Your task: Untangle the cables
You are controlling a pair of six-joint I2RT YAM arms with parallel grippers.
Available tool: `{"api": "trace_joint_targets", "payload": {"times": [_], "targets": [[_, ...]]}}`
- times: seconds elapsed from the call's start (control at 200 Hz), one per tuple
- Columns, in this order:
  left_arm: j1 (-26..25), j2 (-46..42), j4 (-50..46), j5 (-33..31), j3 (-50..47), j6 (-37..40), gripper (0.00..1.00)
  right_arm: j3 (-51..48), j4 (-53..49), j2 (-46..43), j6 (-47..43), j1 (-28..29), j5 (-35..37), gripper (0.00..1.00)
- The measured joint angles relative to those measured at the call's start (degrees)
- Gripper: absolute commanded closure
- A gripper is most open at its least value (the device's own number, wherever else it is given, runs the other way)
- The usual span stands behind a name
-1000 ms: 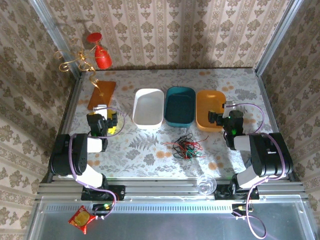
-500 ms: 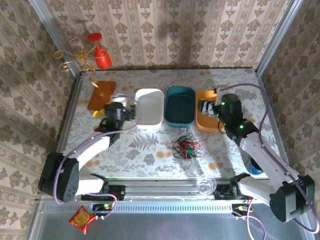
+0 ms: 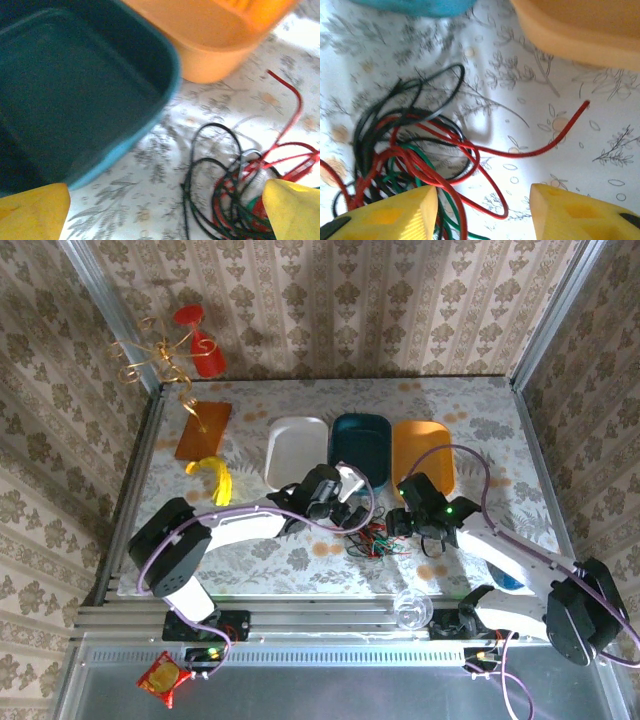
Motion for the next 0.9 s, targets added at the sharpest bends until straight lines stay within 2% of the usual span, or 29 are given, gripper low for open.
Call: {"api": "trace_joint_targets", "payload": {"times": [0.36, 0.555, 0.74, 0.83, 0.9], "targets": [[-1.0, 3.6, -4.3, 7.1, 4.4, 3.6, 0.0, -1.3, 1.9, 1.9, 1.0, 0.0, -4.0, 0.93], [-1.2, 6.7, -7.7, 10.1, 7.1, 5.6, 0.0, -1.3, 2.4, 1.0, 0.8, 0.0, -4.2, 0.98], [-1.7, 9.9, -8.9, 10.4, 7.8, 6.8, 0.09, -1.4, 5.1, -2.9, 2.1, 0.0, -2.5, 1.0], [-1.7, 11.1, -8.9, 10.0, 8.6, 7.0, 0.18, -2.1, 6.9, -4.7, 3.4, 0.1, -1.3, 1.0], [-1.7, 11.7, -8.8, 9.8, 9.0, 7.1, 0.31, -2.6, 7.5, -5.8, 4.3, 0.0, -0.3, 1.0]]}}
